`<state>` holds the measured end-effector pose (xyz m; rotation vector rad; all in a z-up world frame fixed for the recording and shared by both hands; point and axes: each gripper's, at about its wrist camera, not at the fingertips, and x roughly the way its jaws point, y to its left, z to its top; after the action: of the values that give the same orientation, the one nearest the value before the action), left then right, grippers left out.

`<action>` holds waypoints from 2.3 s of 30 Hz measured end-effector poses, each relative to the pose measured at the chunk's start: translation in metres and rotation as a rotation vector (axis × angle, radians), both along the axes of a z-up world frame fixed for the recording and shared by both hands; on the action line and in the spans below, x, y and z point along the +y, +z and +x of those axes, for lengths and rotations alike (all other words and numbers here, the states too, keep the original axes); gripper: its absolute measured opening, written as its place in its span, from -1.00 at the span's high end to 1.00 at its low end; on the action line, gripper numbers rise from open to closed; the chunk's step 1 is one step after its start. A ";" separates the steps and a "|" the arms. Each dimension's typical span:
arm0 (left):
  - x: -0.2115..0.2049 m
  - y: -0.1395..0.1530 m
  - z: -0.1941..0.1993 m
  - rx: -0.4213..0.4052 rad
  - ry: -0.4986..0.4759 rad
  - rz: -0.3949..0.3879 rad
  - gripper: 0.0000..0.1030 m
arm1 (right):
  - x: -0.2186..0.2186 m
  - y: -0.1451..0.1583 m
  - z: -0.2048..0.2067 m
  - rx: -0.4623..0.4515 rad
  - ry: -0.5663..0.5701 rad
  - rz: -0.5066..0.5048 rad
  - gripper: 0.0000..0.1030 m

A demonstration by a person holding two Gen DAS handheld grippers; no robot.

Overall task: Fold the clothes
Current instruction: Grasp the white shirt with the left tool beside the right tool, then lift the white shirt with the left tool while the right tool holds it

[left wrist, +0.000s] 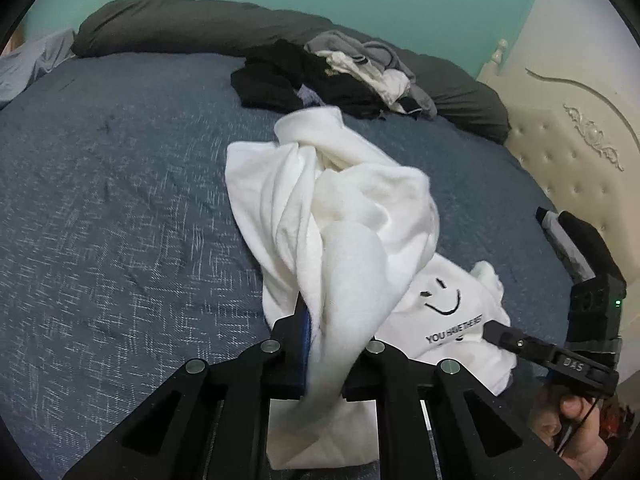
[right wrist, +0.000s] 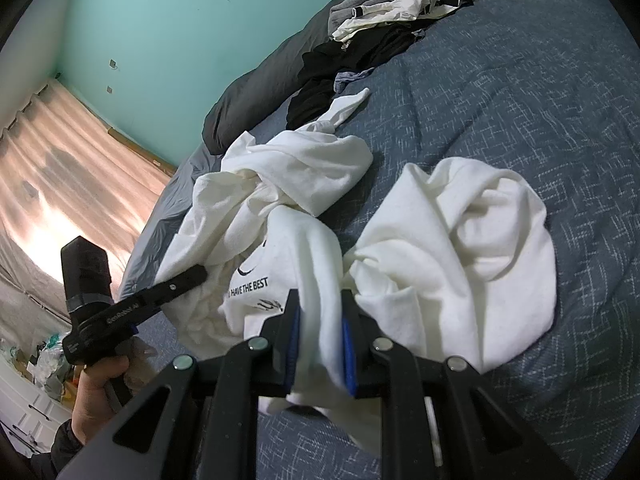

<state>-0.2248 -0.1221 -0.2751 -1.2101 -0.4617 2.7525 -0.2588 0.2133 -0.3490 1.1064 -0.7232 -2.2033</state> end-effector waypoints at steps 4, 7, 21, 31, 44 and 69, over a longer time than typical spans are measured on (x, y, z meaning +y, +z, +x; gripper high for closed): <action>0.001 0.016 0.009 0.034 0.011 -0.005 0.84 | 0.004 0.002 -0.002 0.004 -0.004 -0.002 0.67; 0.005 0.032 0.007 0.044 0.011 0.003 0.86 | 0.010 0.004 -0.001 0.007 -0.016 -0.009 0.67; 0.095 0.151 -0.058 0.101 -0.143 -0.069 0.88 | 0.056 0.023 -0.003 0.012 -0.121 -0.114 0.67; 0.184 0.121 -0.129 -0.023 -0.292 -0.017 0.87 | 0.100 0.021 -0.009 -0.023 -0.243 -0.146 0.67; 0.136 0.110 -0.096 -0.040 -0.220 0.013 0.22 | 0.105 0.016 -0.010 -0.049 -0.271 -0.131 0.67; 0.194 0.080 -0.112 -0.096 -0.345 -0.086 -0.13 | 0.117 0.006 -0.014 -0.093 -0.333 -0.143 0.67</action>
<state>-0.3372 0.0714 -0.1947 -1.3054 -0.1267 2.4516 -0.2732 0.3307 -0.3428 1.0843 -1.1592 -2.3355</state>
